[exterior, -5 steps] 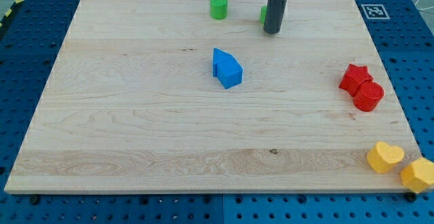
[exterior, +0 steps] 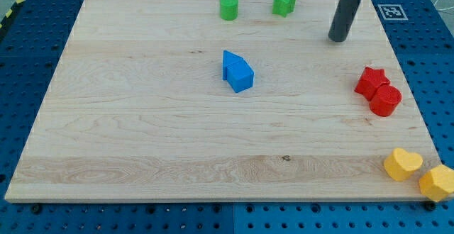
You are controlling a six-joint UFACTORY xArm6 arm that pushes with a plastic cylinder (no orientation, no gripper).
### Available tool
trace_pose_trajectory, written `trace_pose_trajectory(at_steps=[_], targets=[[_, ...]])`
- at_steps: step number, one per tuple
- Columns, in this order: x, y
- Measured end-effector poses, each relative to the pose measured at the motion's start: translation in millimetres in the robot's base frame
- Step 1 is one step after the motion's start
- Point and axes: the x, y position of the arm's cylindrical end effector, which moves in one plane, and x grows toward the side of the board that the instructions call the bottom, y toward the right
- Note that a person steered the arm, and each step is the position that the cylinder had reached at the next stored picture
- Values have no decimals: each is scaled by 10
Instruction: Push green star closer to green circle
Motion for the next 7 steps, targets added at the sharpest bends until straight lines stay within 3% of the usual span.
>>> trace_pose_trajectory(at_steps=[2, 5, 7], targets=[[-707, -209], [-731, -1137], [-867, -769]])
